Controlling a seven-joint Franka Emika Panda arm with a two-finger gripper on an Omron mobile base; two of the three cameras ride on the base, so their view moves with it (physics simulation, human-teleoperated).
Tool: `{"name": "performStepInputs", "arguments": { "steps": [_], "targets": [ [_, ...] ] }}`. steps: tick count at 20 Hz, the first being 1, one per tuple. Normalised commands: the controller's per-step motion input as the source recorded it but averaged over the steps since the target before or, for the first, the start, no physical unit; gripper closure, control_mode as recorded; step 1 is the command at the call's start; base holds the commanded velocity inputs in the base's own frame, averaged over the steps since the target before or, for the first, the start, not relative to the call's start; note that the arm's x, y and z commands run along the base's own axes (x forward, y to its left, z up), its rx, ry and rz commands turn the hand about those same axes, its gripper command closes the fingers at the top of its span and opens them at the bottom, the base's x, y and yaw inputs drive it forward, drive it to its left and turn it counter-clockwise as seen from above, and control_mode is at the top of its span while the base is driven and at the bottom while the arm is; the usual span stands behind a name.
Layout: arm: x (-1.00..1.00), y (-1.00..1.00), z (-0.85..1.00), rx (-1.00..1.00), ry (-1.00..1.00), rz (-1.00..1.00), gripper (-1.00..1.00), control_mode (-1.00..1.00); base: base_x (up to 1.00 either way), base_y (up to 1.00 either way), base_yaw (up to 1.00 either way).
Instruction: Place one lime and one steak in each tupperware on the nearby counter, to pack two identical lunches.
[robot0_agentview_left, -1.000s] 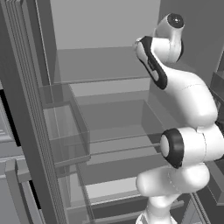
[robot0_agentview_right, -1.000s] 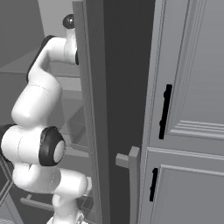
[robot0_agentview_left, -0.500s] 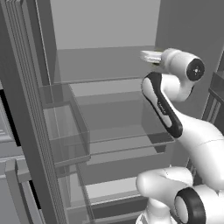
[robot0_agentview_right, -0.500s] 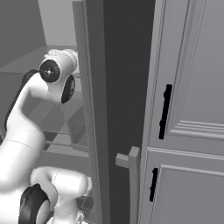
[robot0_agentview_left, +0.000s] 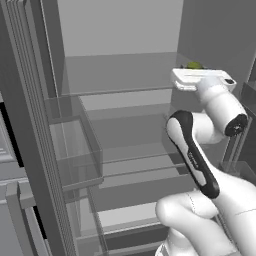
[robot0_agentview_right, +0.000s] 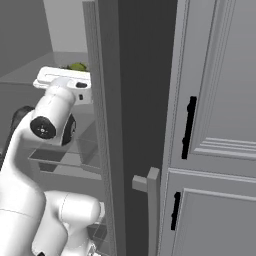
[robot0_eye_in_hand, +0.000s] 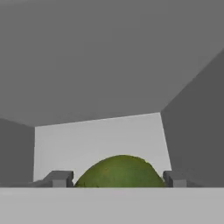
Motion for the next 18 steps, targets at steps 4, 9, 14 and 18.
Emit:
{"name": "performStepInputs", "arguments": {
  "steps": [4,9,14,18],
  "targets": [
    [-1.00,0.05,0.32,0.00,0.07,0.00,1.00,-1.00,0.00,0.00,0.00],
    [-1.00,0.05,0.13,-0.07,0.32,0.00,1.00,-1.00,0.00,0.00,0.00],
    [-1.00,0.12,0.16,-0.13,0.46,0.00,1.00,-1.00,0.00,0.00,0.00],
    [-0.39,0.03,-0.16,-0.22,0.59,0.00,1.00,-1.00,0.00,0.00,0.00]
  ]
}}
